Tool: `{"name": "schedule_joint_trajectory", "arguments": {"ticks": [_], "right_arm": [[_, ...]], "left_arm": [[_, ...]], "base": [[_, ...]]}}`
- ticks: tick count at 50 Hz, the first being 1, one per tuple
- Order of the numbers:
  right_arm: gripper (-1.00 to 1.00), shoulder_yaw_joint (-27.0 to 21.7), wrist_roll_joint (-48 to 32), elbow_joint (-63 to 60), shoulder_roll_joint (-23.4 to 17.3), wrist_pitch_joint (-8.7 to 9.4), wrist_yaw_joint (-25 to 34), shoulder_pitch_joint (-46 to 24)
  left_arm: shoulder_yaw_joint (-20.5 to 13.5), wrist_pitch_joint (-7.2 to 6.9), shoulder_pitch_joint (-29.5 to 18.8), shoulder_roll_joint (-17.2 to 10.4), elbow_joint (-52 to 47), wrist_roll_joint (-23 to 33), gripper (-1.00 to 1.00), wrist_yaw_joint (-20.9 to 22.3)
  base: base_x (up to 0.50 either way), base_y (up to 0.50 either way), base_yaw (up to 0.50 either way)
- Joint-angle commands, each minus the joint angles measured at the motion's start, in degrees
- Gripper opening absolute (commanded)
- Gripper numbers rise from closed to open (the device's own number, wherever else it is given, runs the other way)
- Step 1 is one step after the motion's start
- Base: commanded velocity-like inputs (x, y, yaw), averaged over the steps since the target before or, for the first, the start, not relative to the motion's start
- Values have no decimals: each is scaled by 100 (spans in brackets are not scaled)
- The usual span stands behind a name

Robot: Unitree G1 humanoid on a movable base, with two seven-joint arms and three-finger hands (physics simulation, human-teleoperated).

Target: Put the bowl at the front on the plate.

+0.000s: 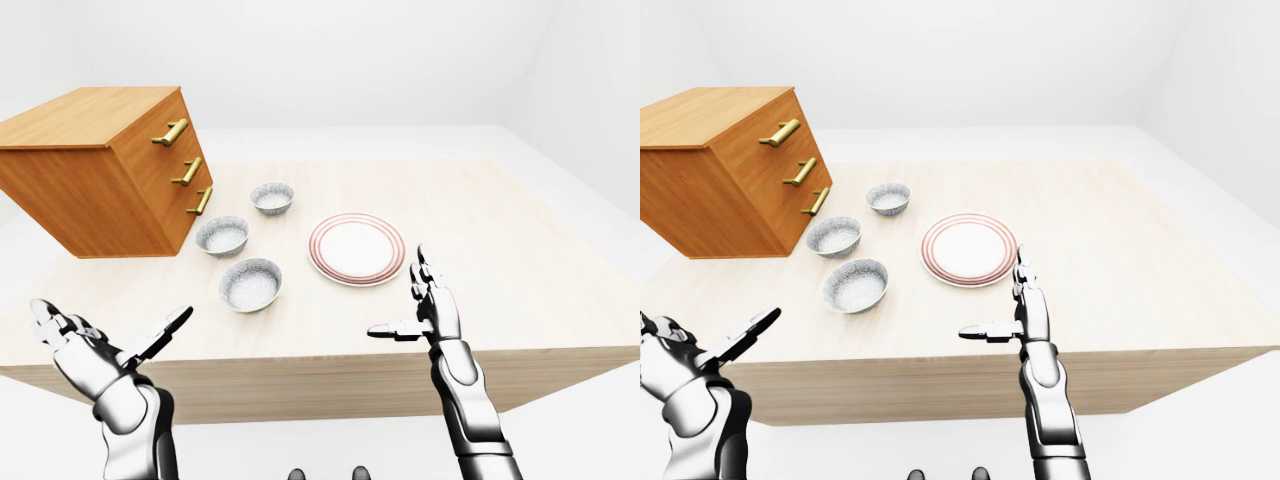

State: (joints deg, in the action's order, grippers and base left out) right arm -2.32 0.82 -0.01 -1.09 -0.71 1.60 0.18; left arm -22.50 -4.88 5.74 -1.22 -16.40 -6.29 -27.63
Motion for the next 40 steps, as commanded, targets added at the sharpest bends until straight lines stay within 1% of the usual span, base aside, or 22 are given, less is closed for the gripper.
{"name": "schedule_joint_trajectory", "arguments": {"ticks": [1, 5, 7, 9, 10, 11, 12, 14, 15, 16, 18, 19, 21, 22, 25, 29, 31, 32, 33, 37, 39, 40], "right_arm": [[100, -7, -20, 41, -4, -33, -4, -6], [100, 3, -29, -21, 3, 16, -18, 8], [100, 4, -32, -10, 0, 10, -13, 2], [100, -10, -25, 53, -7, -45, -4, -8], [100, 3, -31, -30, 1, 23, -14, 4], [100, 0, -29, -17, 0, 11, -13, 0], [100, 2, -29, -26, 0, 10, -12, 5], [100, 6, -41, -15, 0, -4, -15, 5], [100, -1, -40, 17, -4, -31, -12, -4], [100, 5, -33, -67, 4, 27, -17, 14], [100, 7, -28, -71, 6, 28, -15, 17], [100, 14, -31, -112, 8, 69, -17, 18], [100, 7, -34, -42, 3, 18, -14, 4], [100, -1, -32, -19, -2, -2, -12, 6], [100, -6, -32, -6, -3, -23, -11, 12], [100, -5, -89, -27, 0, 53, -74, 5], [100, 6, -96, -123, 3, 55, -73, 35], [100, 0, -130, -134, 5, 102, -120, 35], [100, -9, -98, -103, 3, 76, -96, 24], [100, -28, -54, -141, 4, 76, -93, 41], [100, -35, -115, -42, -8, 130, -152, 5], [100, -4, -281, 34, -19, 326, -273, -54]], "left_arm": [[-584, 122, 336, 167, -330, 119, 100, -237], [-780, 110, 381, 229, -354, -12, 100, -237], [-906, -12, 337, 211, -249, -106, 100, -237], [-908, 61, 323, 170, -194, -131, 100, -237], [-932, 120, 319, 173, -177, -64, 100, -237], [-954, 38, 345, 181, -215, -192, 100, -237], [-989, 121, 369, 197, -216, -113, 100, -237], [-1032, -12, 395, 189, -187, -273, 100, -237], [-1039, -12, 411, 180, -182, -218, 100, -237], [-1162, -12, 410, 155, -145, -343, 100, -237], [-1270, -12, 439, 161, -167, -390, 100, -237], [-1277, -12, 456, 181, -201, -387, 100, -237], [-1247, 10, 493, 235, -211, -247, 100, -237], [-1297, 97, 522, 283, -270, -222, 100, -237], [-1287, 58, 476, 259, -186, -237, 100, -237], [-1257, 122, 426, 199, 9, -301, 100, -237], [-1228, 104, 442, 200, -14, -306, 100, -237], [-1207, 35, 445, 190, -15, -316, 100, -237], [-1223, -12, 428, 176, 2, -347, 100, -237], [-1209, -12, 473, 207, -115, -343, 100, -237], [-1222, -12, 477, 219, -135, -342, 100, -237], [-1209, -12, 498, 229, -164, -323, 100, -237]], "base": [[0, 0, 0], [0, 0, 0], [0, 0, 0], [0, 0, 0], [0, 0, 0], [0, 0, 0], [0, 0, 0], [0, 0, 0], [0, 0, 0], [0, 0, 0], [0, 0, 0], [0, 0, 0], [0, 0, 0], [0, 0, 0], [0, 0, 0], [0, 0, 0], [0, 0, 0], [0, 0, 0], [0, 0, 0], [0, 0, 0], [0, 0, 0], [0, 0, 0]]}}
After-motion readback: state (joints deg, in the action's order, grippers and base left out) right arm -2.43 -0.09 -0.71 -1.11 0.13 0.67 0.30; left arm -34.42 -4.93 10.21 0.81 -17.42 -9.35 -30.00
